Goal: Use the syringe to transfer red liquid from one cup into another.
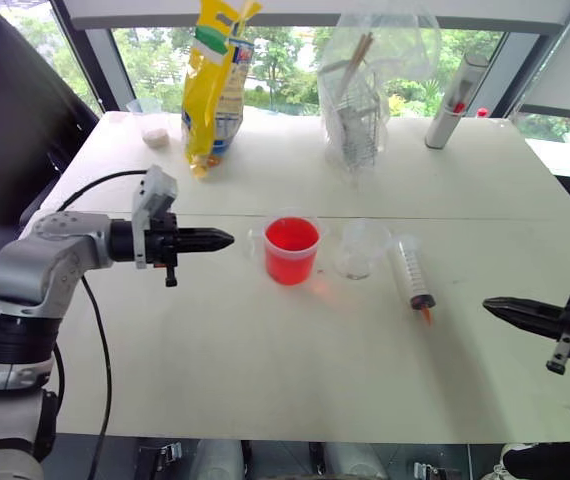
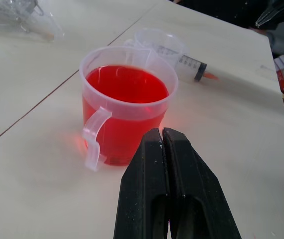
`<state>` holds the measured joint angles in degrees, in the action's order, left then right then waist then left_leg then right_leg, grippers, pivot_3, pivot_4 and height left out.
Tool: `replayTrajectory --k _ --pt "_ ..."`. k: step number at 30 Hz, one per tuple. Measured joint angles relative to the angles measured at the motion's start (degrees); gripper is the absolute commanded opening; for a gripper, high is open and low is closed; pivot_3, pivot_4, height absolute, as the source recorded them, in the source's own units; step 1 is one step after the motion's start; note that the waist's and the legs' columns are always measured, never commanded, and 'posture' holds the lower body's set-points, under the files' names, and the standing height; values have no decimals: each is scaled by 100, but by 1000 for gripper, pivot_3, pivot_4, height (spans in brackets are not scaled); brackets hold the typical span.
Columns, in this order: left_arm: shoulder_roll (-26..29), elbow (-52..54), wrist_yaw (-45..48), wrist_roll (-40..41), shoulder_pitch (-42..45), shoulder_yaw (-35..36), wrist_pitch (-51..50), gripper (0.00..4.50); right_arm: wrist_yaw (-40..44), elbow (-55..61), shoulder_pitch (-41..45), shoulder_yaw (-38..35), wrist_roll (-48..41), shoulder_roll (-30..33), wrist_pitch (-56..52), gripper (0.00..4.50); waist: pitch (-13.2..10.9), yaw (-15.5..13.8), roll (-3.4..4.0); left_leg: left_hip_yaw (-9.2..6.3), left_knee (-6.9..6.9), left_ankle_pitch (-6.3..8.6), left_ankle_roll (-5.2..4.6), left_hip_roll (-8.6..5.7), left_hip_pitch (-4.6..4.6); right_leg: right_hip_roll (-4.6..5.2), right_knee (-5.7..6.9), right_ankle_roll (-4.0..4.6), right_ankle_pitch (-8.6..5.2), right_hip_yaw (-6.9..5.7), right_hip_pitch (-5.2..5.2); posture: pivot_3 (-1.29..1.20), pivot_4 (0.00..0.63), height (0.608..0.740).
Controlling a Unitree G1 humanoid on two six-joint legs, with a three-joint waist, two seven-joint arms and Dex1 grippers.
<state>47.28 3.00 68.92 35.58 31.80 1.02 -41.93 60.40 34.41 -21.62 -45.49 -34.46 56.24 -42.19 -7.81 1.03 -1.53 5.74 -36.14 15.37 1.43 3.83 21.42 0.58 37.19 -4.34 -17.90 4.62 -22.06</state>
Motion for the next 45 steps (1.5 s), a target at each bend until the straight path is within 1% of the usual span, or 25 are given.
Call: replayTrajectory --k 6,10,17,21,33,36,37,38,39,40,41,43,44,45 --pt "87 -50 200 21 -25 1 -25 65 -40 4 266 46 -53 127 -118 0 0 -6 -1 0 -1 0 0 1 0 1 0 1 -1 0 0 0 150 739" --pt "117 -101 347 3 -28 1 35 65 -105 47 291 168 -67 127 -220 0 -1 -8 -2 0 1 0 0 0 2 1 0 0 0 0 -1 0 150 739" --pt "232 -67 524 -5 -238 0 107 65 -182 109 454 264 -164 129 -381 0 -1 2 -2 0 0 0 0 3 1 2 0 3 -1 0 -2 0 150 739" --pt "283 -66 542 -2 -237 1 97 65 -219 70 584 448 -168 163 -381 0 -1 -2 -1 0 -1 0 0 3 1 4 0 15 -8 0 -1 0 150 739" --pt "249 -5 469 -1 -234 1 97 65 -225 17 644 605 -10 246 -354 0 -1 1 -1 0 0 0 0 3 2 3 0 11 -6 -1 -2 0 150 739" --pt "213 17 452 -1 -225 1 98 0 -442 -101 924 728 -13 262 -521 832 -1 8 -1 2 -2 0 0 3 1 5 0 13 -7 0 -2 0 150 739" --pt "196 16 440 -2 -216 -3 98 0 -576 -194 1103 841 -11 315 -626 1236 -1 13 -1 4 -3 0 0 3 0 6 0 14 -7 1 -3 0 150 739" --pt "186 4 433 -5 -189 -7 99 0 -765 -341 1400 1030 -10 369 -809 1744 -1 20 -2 5 -3 0 0 3 -1 7 0 15 -7 2 -3 0 150 739" --pt "151 -7 432 -9 -132 -18 109 0 -1018 -556 1889 1295 -31 397 -1135 2300 -2 35 -2 5 -7 0 0 4 -1 7 0 21 -5 6 -5 0 150 739" --pt "107 -3 436 -12 -57 -40 126 0 -1261 -795 2333 1505 -66 423 -1488 2939 -3 33 -1 5 -5 -1 -1 2 2 9 1 23 -4 9 -9 0 150 739" --pt "101 0 437 -13 -32 -49 135 0 -1370 -915 2532 1618 -83 443 -1676 3322 -3 26 -1 5 -5 -1 -1 2 2 9 1 24 -4 10 -12 0 150 739" --pt "106 -27 445 -28 -6 -51 148 0 -1571 -1161 2974 1947 -123 525 -2123 4229 -1 15 3 4 2 -1 -1 3 4 8 1 24 -5 10 -18 0 150 739" --pt "92 -77 442 -76 17 -66 168 0 -1704 -1320 3468 2381 -119 572 -2456 4430 -3 25 8 7 7 -1 -1 5 5 10 2 25 -5 12 -26 0 150 739" --pt "54 -100 442 -125 61 -119 226 0 -1828 -1453 3954 2805 -117 579 -2799 4430 -5 35 12 6 11 -1 -1 4 12 8 2 25 -5 14 -34 0 150 739"
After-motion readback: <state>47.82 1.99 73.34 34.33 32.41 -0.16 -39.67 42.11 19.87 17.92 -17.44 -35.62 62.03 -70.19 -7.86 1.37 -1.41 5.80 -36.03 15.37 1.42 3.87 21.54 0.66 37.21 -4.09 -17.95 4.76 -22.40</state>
